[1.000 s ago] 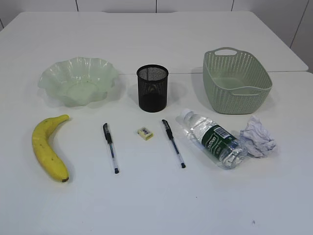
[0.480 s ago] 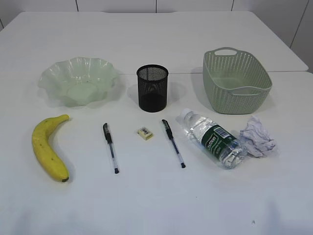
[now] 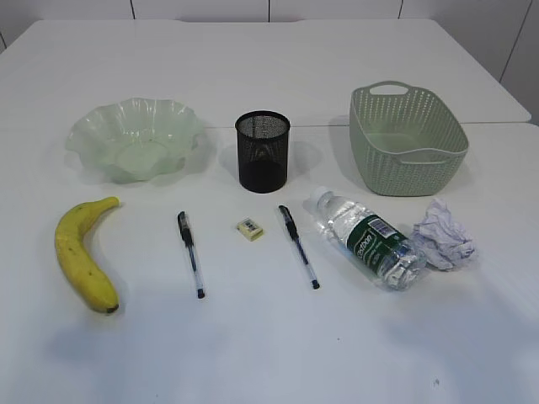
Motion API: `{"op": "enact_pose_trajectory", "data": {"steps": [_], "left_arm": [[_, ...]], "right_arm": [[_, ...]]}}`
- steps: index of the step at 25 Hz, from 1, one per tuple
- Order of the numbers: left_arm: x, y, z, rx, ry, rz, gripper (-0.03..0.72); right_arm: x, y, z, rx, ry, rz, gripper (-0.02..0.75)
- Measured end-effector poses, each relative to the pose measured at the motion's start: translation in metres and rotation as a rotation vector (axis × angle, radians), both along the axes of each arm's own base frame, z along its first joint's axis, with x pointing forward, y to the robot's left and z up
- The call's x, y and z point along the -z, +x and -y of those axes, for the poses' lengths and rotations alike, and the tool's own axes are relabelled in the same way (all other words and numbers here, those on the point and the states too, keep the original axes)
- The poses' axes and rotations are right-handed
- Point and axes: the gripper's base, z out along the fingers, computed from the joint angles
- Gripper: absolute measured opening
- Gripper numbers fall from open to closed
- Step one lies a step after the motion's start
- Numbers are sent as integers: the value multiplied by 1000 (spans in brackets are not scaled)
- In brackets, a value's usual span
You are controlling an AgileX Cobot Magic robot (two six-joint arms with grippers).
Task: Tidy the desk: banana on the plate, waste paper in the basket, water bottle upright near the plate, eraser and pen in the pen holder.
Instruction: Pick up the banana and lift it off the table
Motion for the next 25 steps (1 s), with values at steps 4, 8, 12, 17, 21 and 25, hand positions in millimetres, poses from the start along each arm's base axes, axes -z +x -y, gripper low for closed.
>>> {"op": "enact_pose_trajectory", "data": {"steps": [4,8,12,17,21,25], "left_arm": [[-12,35,-1,2,-43,-27,557],[-17,70,-2,-2,-68,-77,557],[-21,104,2,27,-119,-129,556],[-14,144,31,148,-124,-206,552],[9,173,55,164,-97,-298,550],[41,201,67,84,-54,-409,550]], "right_arm": [[3,23,-2,-11,14,-113,543],[15,37,-3,-23,8,-230,543],[19,46,-4,-32,15,-265,543],[26,61,-6,-39,27,-326,543],[39,72,-8,-44,41,-420,543],[43,76,-9,-48,61,-454,543]]}}
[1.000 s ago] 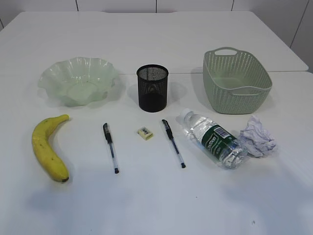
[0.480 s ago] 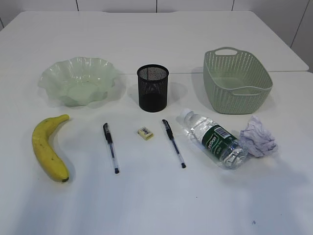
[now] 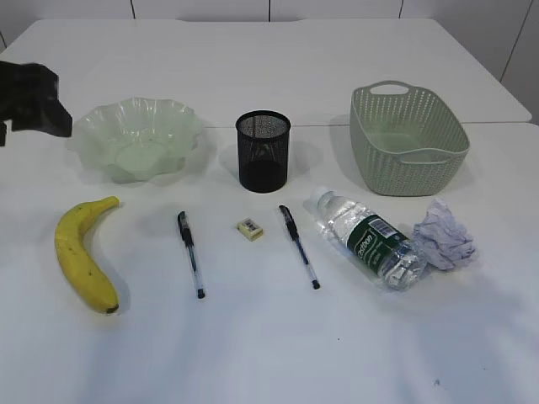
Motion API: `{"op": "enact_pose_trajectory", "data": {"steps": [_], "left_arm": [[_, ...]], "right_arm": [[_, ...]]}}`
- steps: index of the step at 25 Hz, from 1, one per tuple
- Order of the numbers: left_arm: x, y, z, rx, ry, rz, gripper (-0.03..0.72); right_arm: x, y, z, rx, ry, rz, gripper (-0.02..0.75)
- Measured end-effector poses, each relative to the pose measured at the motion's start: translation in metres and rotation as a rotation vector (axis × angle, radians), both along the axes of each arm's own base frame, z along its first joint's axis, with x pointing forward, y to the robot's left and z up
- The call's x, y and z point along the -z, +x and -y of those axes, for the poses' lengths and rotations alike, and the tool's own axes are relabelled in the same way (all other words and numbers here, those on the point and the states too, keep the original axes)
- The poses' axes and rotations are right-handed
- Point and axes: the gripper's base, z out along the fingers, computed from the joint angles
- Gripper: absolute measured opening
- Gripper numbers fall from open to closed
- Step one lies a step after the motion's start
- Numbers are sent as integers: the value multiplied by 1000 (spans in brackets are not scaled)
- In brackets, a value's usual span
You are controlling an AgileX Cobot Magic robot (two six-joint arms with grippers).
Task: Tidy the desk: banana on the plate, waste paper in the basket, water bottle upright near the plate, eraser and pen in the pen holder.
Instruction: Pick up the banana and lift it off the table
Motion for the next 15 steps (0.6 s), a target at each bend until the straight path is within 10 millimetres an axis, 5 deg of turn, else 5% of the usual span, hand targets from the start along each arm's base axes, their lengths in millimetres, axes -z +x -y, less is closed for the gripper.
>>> {"op": "enact_pose_trajectory", "data": {"steps": [7,15], "left_arm": [[58,51,9,-79,76,-162,549],[108,75,16,-117,119,-339,549]], "right_arm": [[0,0,0,0,3,-2,543],[1,-1,0,-2,2,-17,543]]}}
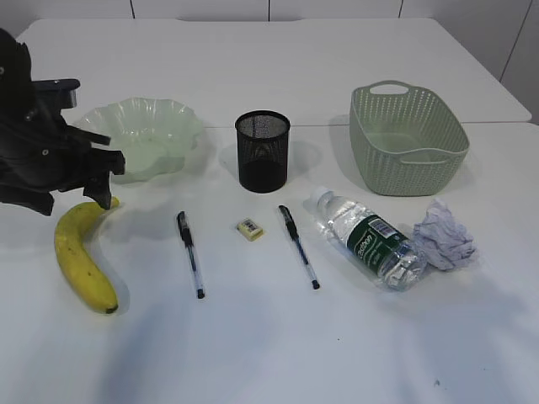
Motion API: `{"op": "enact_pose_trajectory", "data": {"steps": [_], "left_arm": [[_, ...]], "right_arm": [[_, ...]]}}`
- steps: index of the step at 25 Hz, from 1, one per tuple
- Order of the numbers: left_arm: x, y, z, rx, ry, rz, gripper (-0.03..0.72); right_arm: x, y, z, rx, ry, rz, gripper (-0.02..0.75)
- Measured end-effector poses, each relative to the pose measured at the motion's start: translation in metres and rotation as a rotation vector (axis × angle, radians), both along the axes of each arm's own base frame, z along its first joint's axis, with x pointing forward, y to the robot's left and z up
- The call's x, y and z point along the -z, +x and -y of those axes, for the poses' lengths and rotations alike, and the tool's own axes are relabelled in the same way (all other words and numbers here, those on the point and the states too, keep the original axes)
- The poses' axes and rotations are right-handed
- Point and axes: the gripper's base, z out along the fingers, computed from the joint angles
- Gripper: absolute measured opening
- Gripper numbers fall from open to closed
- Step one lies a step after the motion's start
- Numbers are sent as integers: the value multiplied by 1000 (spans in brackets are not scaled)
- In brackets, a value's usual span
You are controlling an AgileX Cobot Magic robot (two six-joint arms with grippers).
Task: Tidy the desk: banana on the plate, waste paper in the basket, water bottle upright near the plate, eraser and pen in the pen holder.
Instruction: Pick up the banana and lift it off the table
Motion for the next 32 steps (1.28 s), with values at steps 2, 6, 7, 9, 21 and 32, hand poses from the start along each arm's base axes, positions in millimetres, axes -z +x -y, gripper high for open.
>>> {"op": "enact_pose_trajectory", "data": {"steps": [2,6,7,9,21,32], "left_arm": [[2,1,0,-7,-2,-4,548],[4,3,-8,-88,-24,-9,548],[5,4,-11,-109,-31,-12,548],[7,6,-19,-146,-41,-21,548],[41,11,-22,-189,-48,-118,546],[63,16,-21,-188,-40,-157,539]], "right_arm": [[0,0,0,0,0,-4,543],[0,0,0,0,0,-4,543],[0,0,0,0,0,-4,543],[1,0,0,0,0,-6,543],[2,2,0,0,1,-14,543],[2,2,0,0,1,-14,543]]}}
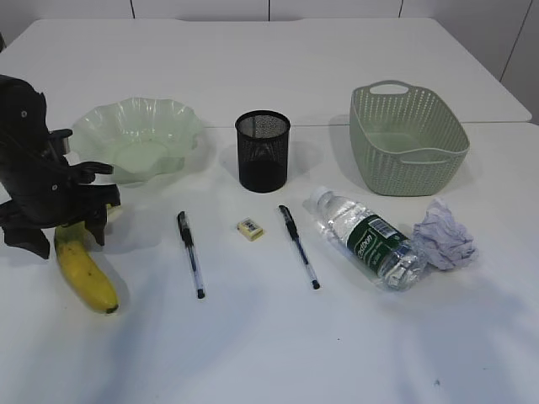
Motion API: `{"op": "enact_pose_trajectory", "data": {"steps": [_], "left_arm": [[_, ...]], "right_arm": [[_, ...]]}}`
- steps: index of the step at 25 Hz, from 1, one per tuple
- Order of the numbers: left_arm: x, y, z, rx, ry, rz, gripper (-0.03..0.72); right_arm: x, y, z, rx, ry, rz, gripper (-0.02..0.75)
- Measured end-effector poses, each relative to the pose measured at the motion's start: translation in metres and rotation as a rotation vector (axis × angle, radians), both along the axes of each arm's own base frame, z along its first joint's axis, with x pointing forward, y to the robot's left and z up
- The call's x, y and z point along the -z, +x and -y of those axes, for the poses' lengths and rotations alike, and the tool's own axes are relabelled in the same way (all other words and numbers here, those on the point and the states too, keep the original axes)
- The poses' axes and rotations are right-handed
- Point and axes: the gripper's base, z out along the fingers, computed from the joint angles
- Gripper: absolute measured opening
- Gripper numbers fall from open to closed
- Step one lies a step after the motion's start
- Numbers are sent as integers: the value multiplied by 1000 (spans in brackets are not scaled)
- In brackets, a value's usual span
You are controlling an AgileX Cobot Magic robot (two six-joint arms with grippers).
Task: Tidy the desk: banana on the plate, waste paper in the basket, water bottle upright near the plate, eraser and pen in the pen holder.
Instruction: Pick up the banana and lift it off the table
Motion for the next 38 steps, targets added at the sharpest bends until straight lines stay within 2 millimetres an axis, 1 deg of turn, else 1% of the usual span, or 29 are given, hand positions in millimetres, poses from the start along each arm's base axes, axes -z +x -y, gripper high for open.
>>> {"op": "enact_pose_trajectory", "data": {"steps": [9,17,26,29,35,38], "left_arm": [[2,1,0,-1,-2,7,536],[2,3,-1,10,4,23,515],[6,3,-1,18,15,16,460],[8,3,-1,19,17,12,417],[8,3,-1,19,18,6,288],[8,2,-2,18,21,-3,273]], "right_arm": [[0,0,0,-2,-1,0,543],[0,0,0,-2,-1,0,543],[0,0,0,-3,-2,0,543],[0,0,0,-3,-2,0,543],[0,0,0,-3,-2,0,543],[0,0,0,-3,-2,0,543]]}}
